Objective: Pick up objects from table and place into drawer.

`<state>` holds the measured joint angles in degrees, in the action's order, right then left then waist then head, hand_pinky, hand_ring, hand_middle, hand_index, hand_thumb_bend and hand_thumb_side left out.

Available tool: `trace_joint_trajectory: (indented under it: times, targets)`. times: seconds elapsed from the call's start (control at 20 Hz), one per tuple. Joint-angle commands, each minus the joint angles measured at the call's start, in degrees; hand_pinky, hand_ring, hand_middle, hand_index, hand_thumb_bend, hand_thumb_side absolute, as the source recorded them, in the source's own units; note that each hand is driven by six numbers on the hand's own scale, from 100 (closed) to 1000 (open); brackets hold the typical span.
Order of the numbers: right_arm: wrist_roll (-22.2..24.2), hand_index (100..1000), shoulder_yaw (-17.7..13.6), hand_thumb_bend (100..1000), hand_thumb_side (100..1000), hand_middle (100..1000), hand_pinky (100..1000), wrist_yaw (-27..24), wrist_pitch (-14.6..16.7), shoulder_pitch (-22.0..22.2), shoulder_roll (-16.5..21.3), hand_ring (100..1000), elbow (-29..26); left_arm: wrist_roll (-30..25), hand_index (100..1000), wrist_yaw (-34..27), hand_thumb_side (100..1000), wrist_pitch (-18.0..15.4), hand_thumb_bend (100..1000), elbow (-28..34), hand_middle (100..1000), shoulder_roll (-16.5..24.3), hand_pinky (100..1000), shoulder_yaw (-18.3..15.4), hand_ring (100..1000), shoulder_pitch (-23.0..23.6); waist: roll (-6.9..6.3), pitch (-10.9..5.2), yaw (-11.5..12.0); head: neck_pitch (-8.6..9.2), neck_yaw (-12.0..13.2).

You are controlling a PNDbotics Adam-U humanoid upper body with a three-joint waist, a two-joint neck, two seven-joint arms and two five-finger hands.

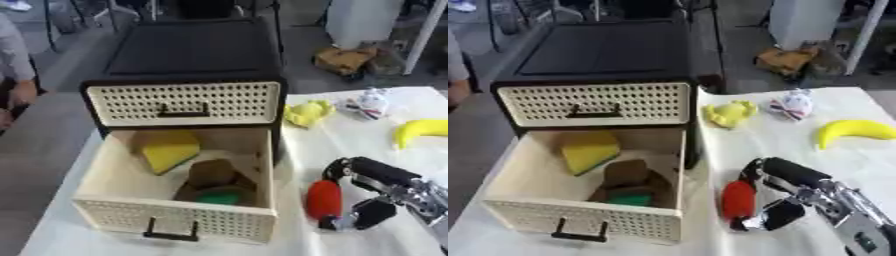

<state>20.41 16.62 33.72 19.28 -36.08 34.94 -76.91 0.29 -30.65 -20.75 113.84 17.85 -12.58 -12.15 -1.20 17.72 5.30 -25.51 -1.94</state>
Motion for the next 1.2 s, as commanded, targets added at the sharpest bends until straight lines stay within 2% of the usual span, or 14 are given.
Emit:
trace_joint_trajectory:
  times: [0.05,0.25,0.8,0.85,1.0,1.05,1.1,1.15,1.2]
  targets:
    - [-0.74,631,-0.22,500,598,407,680,0.16,-0.19,-0.58,0.81,780,-0.15,0.07,863,0.45,630,0.21,100,0.75,100,0.85,100,-0.67,100,-0.56,0.03,-0.89,-0.10,0.60,-1.24]
    - [-1.58,621,-0.26,465,594,398,675,-0.05,-0.42,-0.54,0.81,777,-0.19,0.12,862,0.56,630,0.10,100,0.75,100,0.83,100,-0.68,100,-0.50,-0.07,-0.95,-0.15,0.50,-2.49]
    - [-3.62,609,-0.76,500,617,384,669,-1.94,-1.45,-0.52,1.29,771,-3.18,0.16,859,0.74,630,0.17,100,0.75,100,0.72,100,-0.68,100,-0.47,-0.19,-1.01,-0.39,0.44,-2.45]
    - [-3.80,593,-1.03,527,664,369,660,-2.16,-1.38,-0.80,1.06,767,-3.53,0.17,859,0.73,629,0.14,100,0.75,100,0.74,100,-0.70,100,-0.43,-0.25,-1.10,-0.40,0.34,-2.19]
    - [-5.95,587,-2.99,528,691,366,650,-4.33,-1.42,-1.68,0.73,762,-7.07,0.21,859,0.58,629,-0.07,100,0.75,100,0.89,100,-0.76,100,-0.36,-0.27,-1.21,-0.42,0.14,-1.69]
    - [-6.85,586,-3.38,524,768,366,648,-5.24,-1.60,-2.11,0.62,761,-8.55,0.18,859,0.56,629,-0.07,100,0.75,100,0.90,100,-0.75,100,-0.34,-0.26,-1.23,-0.41,0.05,-1.62]
    - [-7.74,585,-3.62,542,702,364,646,-6.16,-1.91,-2.52,0.53,761,-10.04,0.14,859,0.56,629,-0.07,100,0.75,100,0.91,100,-0.74,100,-0.33,-0.25,-1.23,-0.41,0.00,-1.57]
    - [-8.48,583,-3.81,545,712,364,644,-7.04,-2.33,-2.96,0.39,760,-11.48,0.10,858,0.56,629,-0.06,100,0.75,100,0.92,100,-0.72,100,-0.32,-0.25,-1.26,-0.38,-0.09,-1.55]
    - [-9.22,583,-3.99,529,849,367,642,-7.91,-2.80,-3.62,0.19,758,-12.88,0.06,858,0.55,629,-0.07,100,0.75,100,0.93,100,-0.71,100,-0.31,-0.24,-1.28,-0.38,-0.15,-1.51]
